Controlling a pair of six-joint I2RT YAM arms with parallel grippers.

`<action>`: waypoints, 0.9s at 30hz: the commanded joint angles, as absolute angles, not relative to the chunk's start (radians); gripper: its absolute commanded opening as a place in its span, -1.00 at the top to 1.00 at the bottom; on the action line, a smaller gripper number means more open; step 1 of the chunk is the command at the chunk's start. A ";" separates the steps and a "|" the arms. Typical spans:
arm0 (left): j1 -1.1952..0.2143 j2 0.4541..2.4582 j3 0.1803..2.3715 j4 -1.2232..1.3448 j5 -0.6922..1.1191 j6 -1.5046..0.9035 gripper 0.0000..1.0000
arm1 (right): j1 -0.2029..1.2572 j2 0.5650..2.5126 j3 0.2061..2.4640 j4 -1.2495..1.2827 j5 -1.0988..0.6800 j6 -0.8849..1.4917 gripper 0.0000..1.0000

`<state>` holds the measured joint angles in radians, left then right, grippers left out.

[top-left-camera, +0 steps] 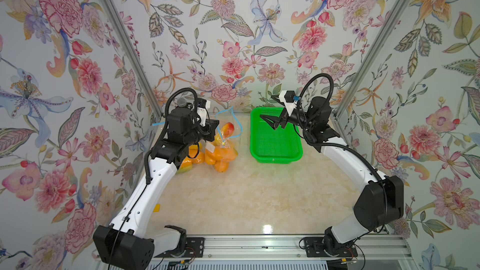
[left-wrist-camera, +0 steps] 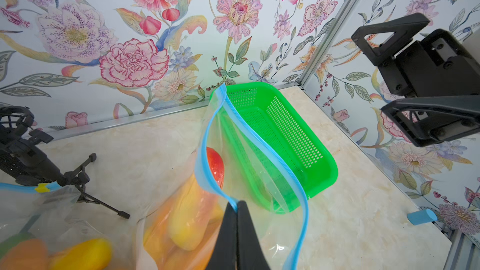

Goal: Place the mango in a zip-top bag and seal the zipper
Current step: Adjust the zipper food storage bag at the center of the board.

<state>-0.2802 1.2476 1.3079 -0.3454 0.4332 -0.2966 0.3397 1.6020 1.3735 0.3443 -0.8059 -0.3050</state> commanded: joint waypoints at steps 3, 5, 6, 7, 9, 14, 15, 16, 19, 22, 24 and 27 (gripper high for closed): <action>-0.337 1.259 1.358 -0.468 0.406 -0.129 1.00 | 0.352 1.749 1.462 0.313 -1.010 -0.612 -1.00; -0.390 1.261 1.376 -0.500 0.398 -0.081 1.00 | 0.352 1.788 1.483 0.362 -1.042 -0.605 -1.00; -0.411 1.261 1.386 -0.511 0.401 -0.061 1.00 | 0.353 1.797 1.477 0.399 -1.050 -0.599 -1.00; -0.430 1.256 1.391 -0.515 0.410 -0.043 1.00 | 0.354 1.802 1.467 0.431 -1.065 -0.596 -1.00; -0.455 1.245 1.398 -0.526 0.439 -0.003 1.00 | 0.357 1.804 1.445 0.476 -1.077 -0.593 -1.00; -0.463 1.233 1.383 -0.516 0.444 0.056 1.00 | 0.364 1.779 1.374 0.440 -1.164 -0.655 -1.00; -0.463 1.239 1.381 -0.514 0.434 0.062 1.00 | 0.363 1.777 1.365 0.421 -1.189 -0.664 -0.99; -0.462 1.250 1.383 -0.513 0.432 0.072 1.00 | 0.364 1.776 1.364 0.384 -1.217 -0.680 -0.96; -0.463 1.296 1.396 -0.523 0.437 0.100 1.00 | 0.372 1.781 1.376 0.220 -1.263 -0.795 -0.88; -0.463 1.327 1.404 -0.534 0.470 0.129 1.00 | 0.376 1.797 1.392 0.122 -1.273 -0.855 -0.74; -0.463 1.337 1.399 -0.524 0.460 0.129 1.00 | 0.374 1.803 1.388 0.123 -1.290 -0.861 -0.45; -0.463 1.358 1.400 -0.511 0.464 0.153 1.00 | 0.380 1.803 1.386 0.124 -1.269 -0.861 0.03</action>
